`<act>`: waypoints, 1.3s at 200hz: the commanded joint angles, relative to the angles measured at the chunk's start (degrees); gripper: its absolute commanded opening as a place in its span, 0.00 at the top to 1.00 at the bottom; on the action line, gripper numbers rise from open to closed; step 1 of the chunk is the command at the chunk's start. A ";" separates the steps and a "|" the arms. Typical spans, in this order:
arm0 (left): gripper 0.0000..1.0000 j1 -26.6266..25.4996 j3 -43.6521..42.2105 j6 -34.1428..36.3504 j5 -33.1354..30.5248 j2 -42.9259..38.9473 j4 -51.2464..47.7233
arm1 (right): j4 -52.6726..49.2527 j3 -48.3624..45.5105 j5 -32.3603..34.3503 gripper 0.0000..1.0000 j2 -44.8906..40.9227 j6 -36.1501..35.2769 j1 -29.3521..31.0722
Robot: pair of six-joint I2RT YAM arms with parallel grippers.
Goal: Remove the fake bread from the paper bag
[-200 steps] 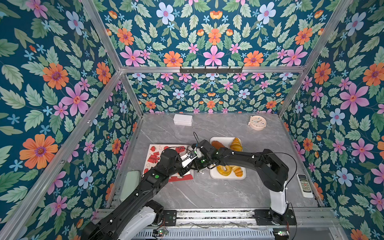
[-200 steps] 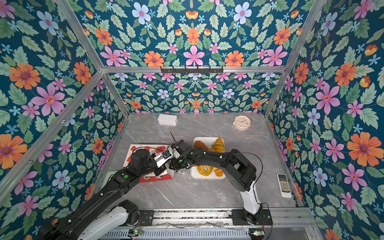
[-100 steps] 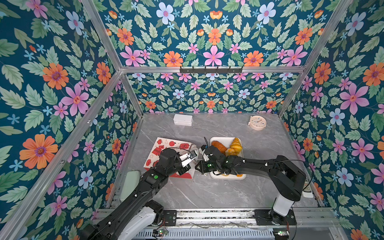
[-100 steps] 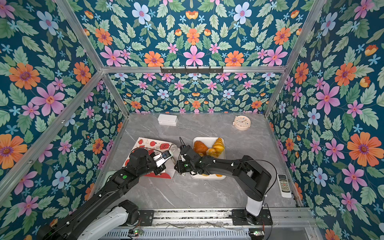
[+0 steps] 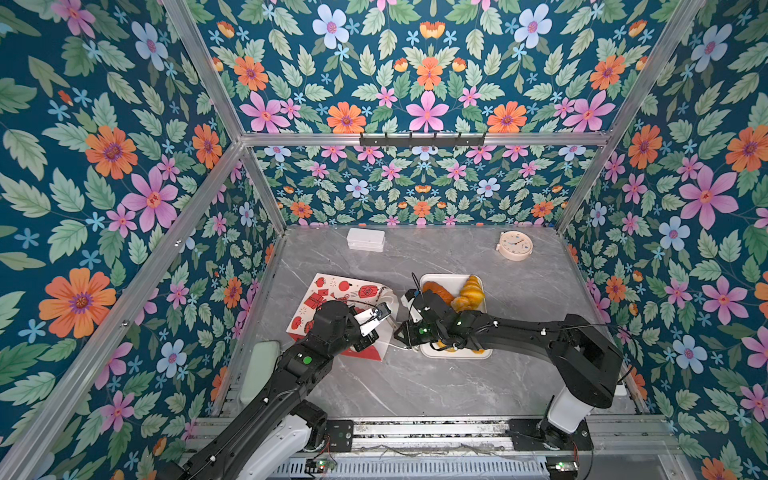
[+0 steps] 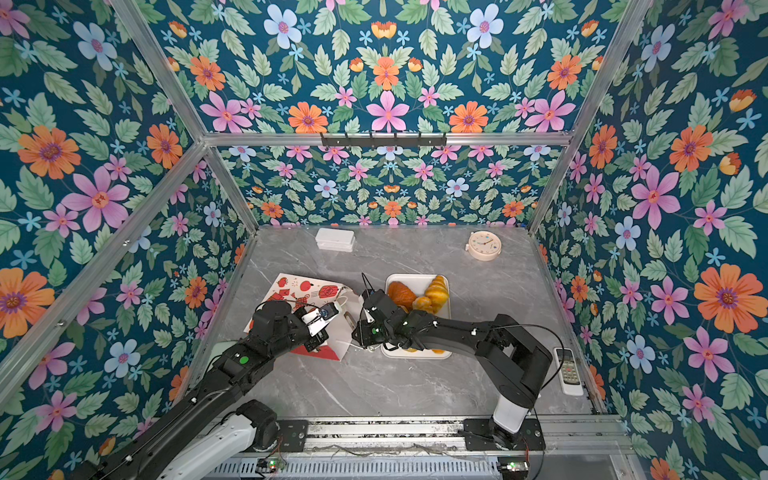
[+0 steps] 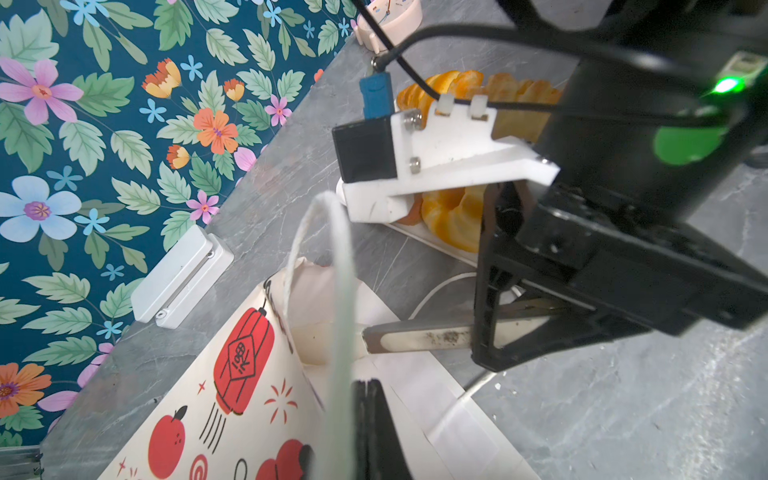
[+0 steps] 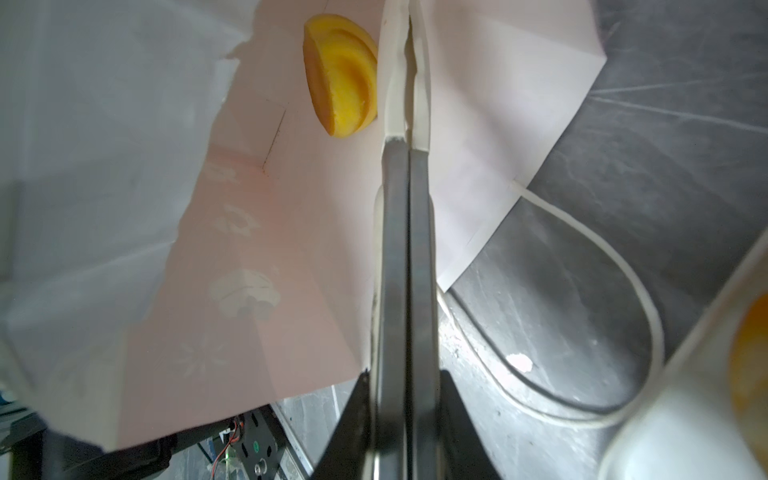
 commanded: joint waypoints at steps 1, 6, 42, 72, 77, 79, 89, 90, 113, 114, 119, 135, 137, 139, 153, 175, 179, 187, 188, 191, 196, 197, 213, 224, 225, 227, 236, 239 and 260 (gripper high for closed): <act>1.00 0.02 0.27 0.17 1.31 0.41 0.72 | -1.30 0.08 1.89 0.94 -2.03 -3.00 0.09; 1.00 0.02 0.27 0.11 1.73 0.41 0.57 | -2.39 0.31 2.72 0.93 -2.02 -3.66 0.01; 1.00 0.02 0.61 1.15 2.44 0.75 -1.09 | -4.71 1.83 3.11 0.93 -2.02 -6.63 -2.54; 1.00 0.02 1.06 2.38 2.70 0.35 -3.74 | -5.70 3.01 -1.33 0.93 -1.66 -8.48 -2.57; 1.00 0.02 1.06 2.42 3.00 0.17 -4.17 | -5.39 2.84 -2.88 0.92 -1.44 -8.11 -2.49; 1.00 0.02 1.06 2.35 3.06 0.08 -4.27 | -5.22 2.77 -3.45 0.92 -1.37 -7.92 -2.51; 1.00 0.02 0.85 1.99 3.52 -0.66 -4.92 | -4.41 2.15 -5.35 0.90 -1.01 -7.41 -1.85; 1.00 0.02 0.82 1.92 3.56 -0.70 -5.01 | -4.42 2.09 -5.42 0.90 -1.03 -7.40 -1.83; 1.00 0.02 -0.01 1.25 3.56 -2.74 -6.65 | -4.40 1.24 -5.49 0.84 -1.08 -6.70 0.16; 1.00 0.02 -0.05 1.20 3.58 -2.84 -6.71 | -4.33 1.20 -5.53 0.83 -1.07 -6.61 0.23; 1.00 0.02 -0.40 0.91 3.43 -3.29 -6.77 | -3.79 0.93 -5.70 0.80 -0.98 -6.13 0.36; 1.00 0.02 -1.69 0.31 3.25 -4.63 -6.51 | -1.64 0.05 -6.93 0.74 -0.75 -4.27 0.44; 1.00 0.02 -1.80 0.30 3.25 -4.72 -6.53 | -1.45 -0.04 -7.01 0.74 -0.71 -4.06 0.46; 1.00 0.02 -1.90 0.24 3.29 -4.83 -6.58 | -1.16 -0.11 -7.04 0.73 -0.71 -3.90 0.51; 1.00 0.02 -2.23 -0.10 3.16 -5.37 -6.59 | 0.15 -0.83 -6.76 0.68 -0.92 -2.80 0.54; 1.00 0.02 -2.26 -0.36 3.25 -5.76 -6.38 | 0.82 -0.88 -6.37 0.64 -0.97 -2.21 0.53; 1.00 0.02 -2.25 -0.39 3.25 -5.70 -6.25 | 0.91 -0.86 -6.43 0.63 -0.96 -2.15 0.47; 1.00 0.02 -2.19 -0.39 3.19 -5.68 -6.16 | 1.05 -0.77 -6.71 0.62 -0.88 -2.14 0.49; 1.00 0.02 -2.19 -0.36 3.17 -5.67 -6.20 | 1.08 -0.77 -6.76 0.62 -0.88 -2.13 0.48; 1.00 0.02 -2.18 -0.34 3.14 -5.58 -6.16 | 1.15 -0.73 -6.81 0.62 -0.92 -2.11 0.55; 1.00 0.02 -2.11 -0.39 3.04 -5.49 -6.15 | 1.34 -0.77 -6.83 0.62 -0.97 -2.03 0.52; 1.00 0.02 -2.06 -0.41 3.01 -5.49 -6.15 | 1.36 -0.82 -6.82 0.62 -0.97 -2.07 0.54; 1.00 0.02 -1.93 -0.27 2.91 -5.09 -6.17 | 2.31 -1.20 -7.08 0.61 -1.14 -1.59 0.53; 1.00 0.02 -1.93 -0.27 3.07 -4.87 -6.07 | 3.13 -1.40 -7.50 0.61 -1.30 -1.16 0.48; 1.00 0.02 -1.93 -0.31 3.07 -4.87 -6.06 | 3.22 -1.48 -7.51 0.61 -1.31 -1.11 0.52; 1.00 0.02 -1.86 -0.31 3.14 -4.80 -6.13 | 3.39 -1.59 -7.49 0.61 -1.38 -1.05 0.50; 1.00 0.02 -1.84 -0.26 3.16 -4.53 -5.98 | 3.89 -1.82 -7.36 0.61 -1.71 -0.72 0.53; 1.00 0.02 -1.84 -0.25 3.23 -4.40 -5.90 | 4.11 -1.94 -7.34 0.61 -1.82 -0.63 0.49; 1.00 0.06 -1.83 -0.17 3.16 -3.99 -5.67 | 4.91 -2.17 -7.79 0.61 -2.07 -0.30 0.51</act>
